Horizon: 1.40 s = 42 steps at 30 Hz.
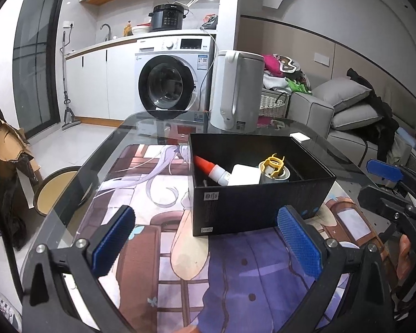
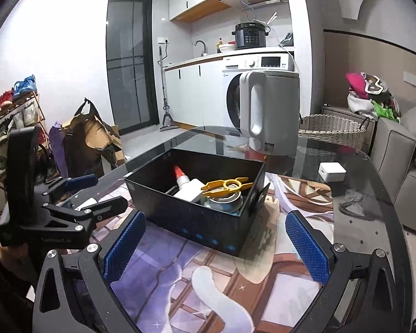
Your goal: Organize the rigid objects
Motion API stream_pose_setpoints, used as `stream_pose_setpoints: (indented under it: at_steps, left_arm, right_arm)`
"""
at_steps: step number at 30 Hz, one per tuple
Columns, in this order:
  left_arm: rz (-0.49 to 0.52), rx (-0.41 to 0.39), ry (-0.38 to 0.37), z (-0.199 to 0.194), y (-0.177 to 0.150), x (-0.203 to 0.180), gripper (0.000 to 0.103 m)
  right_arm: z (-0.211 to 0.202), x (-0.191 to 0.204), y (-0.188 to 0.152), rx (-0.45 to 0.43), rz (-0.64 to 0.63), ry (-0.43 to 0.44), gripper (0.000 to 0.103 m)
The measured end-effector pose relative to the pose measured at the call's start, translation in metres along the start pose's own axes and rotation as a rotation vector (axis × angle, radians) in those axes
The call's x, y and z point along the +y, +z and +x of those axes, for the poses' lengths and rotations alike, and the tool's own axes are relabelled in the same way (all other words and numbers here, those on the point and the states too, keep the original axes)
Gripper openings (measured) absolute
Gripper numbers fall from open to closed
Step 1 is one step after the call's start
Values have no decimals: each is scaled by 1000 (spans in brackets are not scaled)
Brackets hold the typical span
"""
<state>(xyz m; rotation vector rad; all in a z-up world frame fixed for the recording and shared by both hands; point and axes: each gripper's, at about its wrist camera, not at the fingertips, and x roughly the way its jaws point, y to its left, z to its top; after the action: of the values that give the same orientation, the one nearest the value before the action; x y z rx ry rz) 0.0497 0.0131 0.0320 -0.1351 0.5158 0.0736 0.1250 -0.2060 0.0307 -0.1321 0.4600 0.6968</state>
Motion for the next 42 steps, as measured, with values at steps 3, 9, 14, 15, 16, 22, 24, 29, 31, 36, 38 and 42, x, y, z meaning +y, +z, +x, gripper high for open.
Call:
stream_pose_setpoints:
  at_steps: [3, 9, 14, 15, 16, 22, 24, 29, 31, 36, 38, 42]
  left_arm:
    - [5, -3, -13, -1, 0, 0, 103]
    - [9, -14, -14, -1, -1, 1, 103]
    - [25, -19, 0, 1, -5, 0, 103]
    - [24, -18, -1, 1, -6, 0, 103]
    - [24, -18, -3, 1, -6, 0, 103]
    - [43, -34, 5, 1, -7, -2, 103]
    - [40, -39, 8, 1, -7, -2, 103]
    - [31, -47, 15, 2, -8, 2, 103]
    - [26, -44, 13, 3, -8, 3, 103]
    - [31, -39, 2, 4, -9, 2, 103]
    - [31, -39, -4, 4, -9, 1, 103]
    - [18, -37, -10, 5, -9, 3, 103]
  right_arm:
    - [-1, 0, -1, -7, -1, -4, 102]
    - [-1, 0, -4, -15, -1, -4, 102]
    - [1, 2, -9, -2, -5, 2, 102]
    - [1, 3, -10, 0, -10, 0, 102]
    - [2, 3, -11, 1, -14, -3, 102]
    - [6, 3, -15, 10, -14, -2, 102]
    - [8, 2, -15, 11, -10, -1, 102]
    - [10, 2, -19, 17, -8, -5, 102]
    - [12, 1, -21, 26, -3, -5, 102]
    - [16, 1, -25, 38, 5, -4, 102]
    - [16, 0, -25, 34, 8, -3, 102]
    - [16, -3, -26, 33, 19, -3, 102]
